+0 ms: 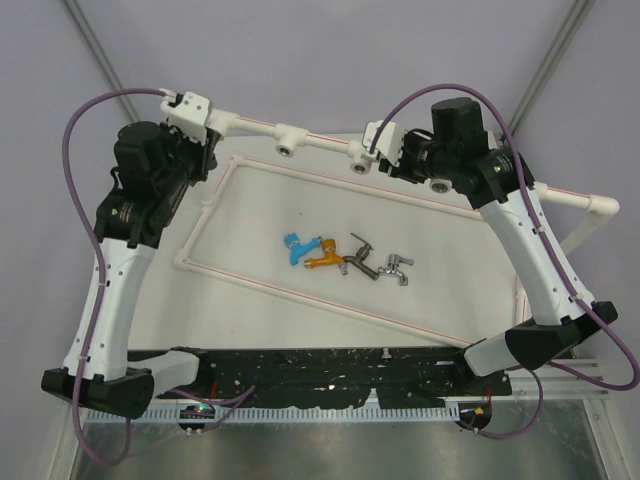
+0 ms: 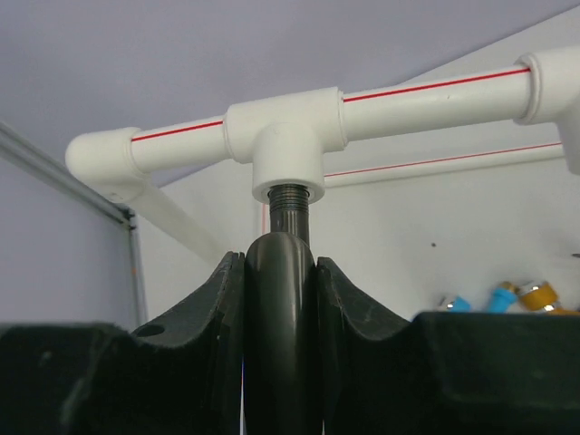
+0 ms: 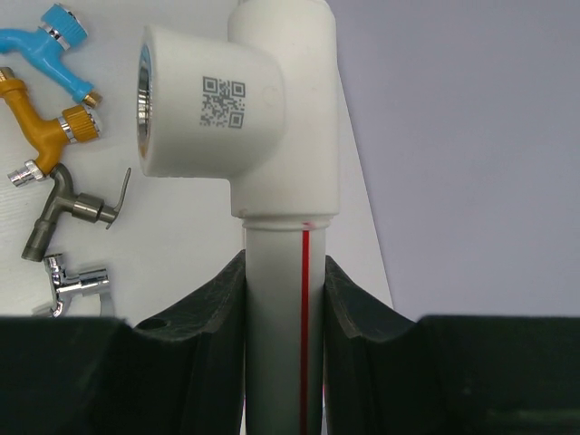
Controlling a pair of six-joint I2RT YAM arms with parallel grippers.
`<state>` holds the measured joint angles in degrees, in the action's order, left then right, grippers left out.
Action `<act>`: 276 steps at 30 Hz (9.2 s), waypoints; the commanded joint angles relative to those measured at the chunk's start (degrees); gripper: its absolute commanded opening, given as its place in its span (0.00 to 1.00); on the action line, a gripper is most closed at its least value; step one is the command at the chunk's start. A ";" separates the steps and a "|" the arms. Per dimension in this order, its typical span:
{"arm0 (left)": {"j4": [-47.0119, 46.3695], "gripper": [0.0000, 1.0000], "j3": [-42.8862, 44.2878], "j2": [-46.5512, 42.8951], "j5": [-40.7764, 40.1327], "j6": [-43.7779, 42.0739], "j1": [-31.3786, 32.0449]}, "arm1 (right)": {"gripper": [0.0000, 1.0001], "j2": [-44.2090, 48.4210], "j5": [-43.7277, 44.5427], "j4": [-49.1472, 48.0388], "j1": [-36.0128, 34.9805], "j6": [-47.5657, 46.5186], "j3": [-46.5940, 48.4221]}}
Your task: Install the water faucets
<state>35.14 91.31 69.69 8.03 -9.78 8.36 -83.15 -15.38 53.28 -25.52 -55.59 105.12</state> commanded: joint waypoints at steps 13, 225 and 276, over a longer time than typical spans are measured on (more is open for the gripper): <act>-10.70 0.47 -16.51 6.06 -44.50 -27.13 30.92 | 0.05 0.63 -9.76 1.92 -1.64 1.63 0.44; -3.85 0.96 -4.31 -8.52 -37.75 -18.45 32.60 | 0.05 0.10 -9.94 0.51 -1.64 2.16 -1.41; 1.18 0.63 -3.42 -7.45 -33.10 -9.39 28.38 | 0.05 -0.34 -10.02 0.34 -1.64 2.42 -1.41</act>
<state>42.44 85.62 68.99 -24.86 -20.60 36.88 -81.62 -18.72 54.94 -25.54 -55.20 104.25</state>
